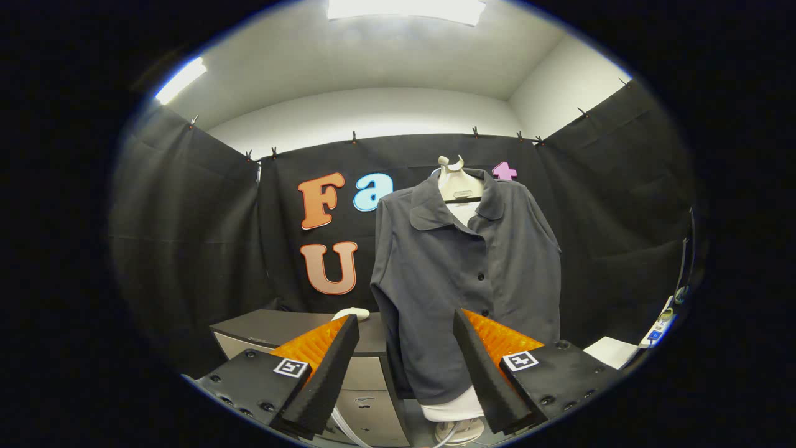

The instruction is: Iron the clothes twice with a garment steamer, once on the left side and once on the right side.

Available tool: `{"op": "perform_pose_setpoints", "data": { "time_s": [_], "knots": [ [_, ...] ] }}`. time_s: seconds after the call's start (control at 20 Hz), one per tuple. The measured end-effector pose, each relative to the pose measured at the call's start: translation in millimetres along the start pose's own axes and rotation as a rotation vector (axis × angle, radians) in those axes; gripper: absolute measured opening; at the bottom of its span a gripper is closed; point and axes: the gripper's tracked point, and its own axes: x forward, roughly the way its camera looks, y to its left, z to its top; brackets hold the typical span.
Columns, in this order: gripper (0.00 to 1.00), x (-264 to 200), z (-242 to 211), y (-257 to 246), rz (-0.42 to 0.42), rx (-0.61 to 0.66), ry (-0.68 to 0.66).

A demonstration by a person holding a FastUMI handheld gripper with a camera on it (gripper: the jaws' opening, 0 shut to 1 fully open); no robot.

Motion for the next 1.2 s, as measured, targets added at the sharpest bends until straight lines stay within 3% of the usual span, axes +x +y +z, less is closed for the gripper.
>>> {"op": "perform_pose_setpoints", "data": {
  "time_s": [0.8, 1.05, 1.2],
  "knots": [
    [0.98, 45, -19, 13, 0.0, -0.035, 0.065],
    [0.98, 50, -32, 22, 0.032, 0.013, 0.122],
    [0.98, 75, -34, 33, 0.058, -0.006, 0.147]
  ]
}}
